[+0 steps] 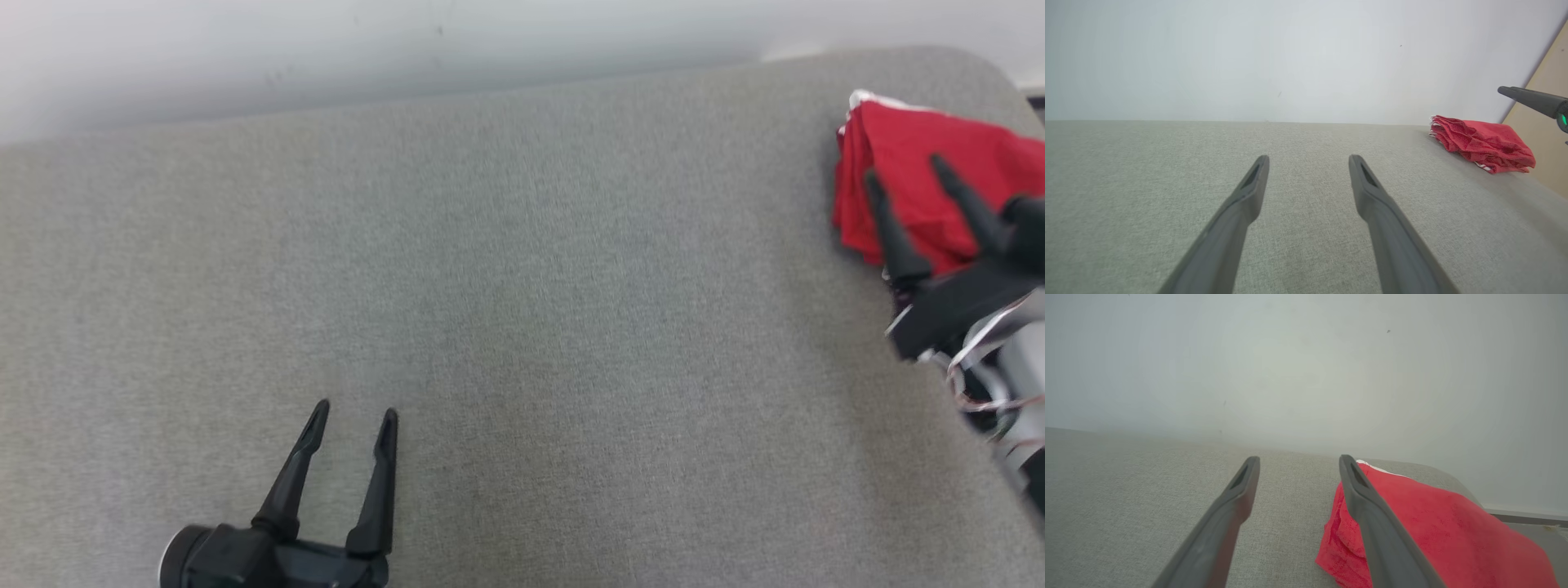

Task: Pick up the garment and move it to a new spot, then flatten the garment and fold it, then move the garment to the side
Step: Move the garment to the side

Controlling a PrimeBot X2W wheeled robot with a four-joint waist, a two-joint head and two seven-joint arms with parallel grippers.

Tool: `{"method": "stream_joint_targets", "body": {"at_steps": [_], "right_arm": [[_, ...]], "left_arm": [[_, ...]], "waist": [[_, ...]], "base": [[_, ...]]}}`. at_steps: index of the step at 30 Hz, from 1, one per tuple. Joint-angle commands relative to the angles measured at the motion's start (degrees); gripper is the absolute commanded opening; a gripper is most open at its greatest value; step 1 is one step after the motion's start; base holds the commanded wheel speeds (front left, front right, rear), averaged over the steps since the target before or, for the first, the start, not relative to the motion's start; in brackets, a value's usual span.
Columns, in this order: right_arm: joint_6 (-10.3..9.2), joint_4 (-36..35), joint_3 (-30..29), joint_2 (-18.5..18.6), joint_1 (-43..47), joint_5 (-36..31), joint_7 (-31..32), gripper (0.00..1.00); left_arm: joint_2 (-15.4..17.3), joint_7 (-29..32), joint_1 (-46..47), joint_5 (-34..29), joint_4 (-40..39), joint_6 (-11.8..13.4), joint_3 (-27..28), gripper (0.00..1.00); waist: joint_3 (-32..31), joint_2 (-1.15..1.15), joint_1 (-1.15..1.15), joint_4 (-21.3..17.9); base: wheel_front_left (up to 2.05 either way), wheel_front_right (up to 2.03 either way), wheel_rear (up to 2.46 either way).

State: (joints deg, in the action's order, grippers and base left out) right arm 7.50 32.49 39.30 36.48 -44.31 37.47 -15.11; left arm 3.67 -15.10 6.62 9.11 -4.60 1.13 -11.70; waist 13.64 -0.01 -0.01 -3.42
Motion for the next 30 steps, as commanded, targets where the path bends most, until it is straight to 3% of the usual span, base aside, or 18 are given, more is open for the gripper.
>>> {"method": "stream_joint_targets", "body": {"at_steps": [1,18,30], "right_arm": [[-0.02,-0.7,-0.6,-0.64,1.45,-0.94,-0.01,1.0],[-0.02,-17.13,-15.29,-14.81,21.41,-16.67,-0.02,1.0],[-0.02,-29.23,-24.67,-23.76,38.48,-26.51,-0.02,1.0]], "left_arm": [[-0.06,0.01,-1.15,0.75,-0.04,0.23,0.46,1.0],[-0.66,0.01,-9.07,1.27,-1.77,2.51,6.67,1.0],[-0.69,0.01,-13.18,-2.96,-4.99,-0.38,7.83,1.0]], "waist": [[-2.84,0.01,0.01,1.0],[-13.37,0.01,0.01,3.44],[-16.39,0.01,0.01,4.64]], "base": [[0.0,0.0,0.0],[0.0,0.0,0.0],[0.0,0.0,0.0]]}}
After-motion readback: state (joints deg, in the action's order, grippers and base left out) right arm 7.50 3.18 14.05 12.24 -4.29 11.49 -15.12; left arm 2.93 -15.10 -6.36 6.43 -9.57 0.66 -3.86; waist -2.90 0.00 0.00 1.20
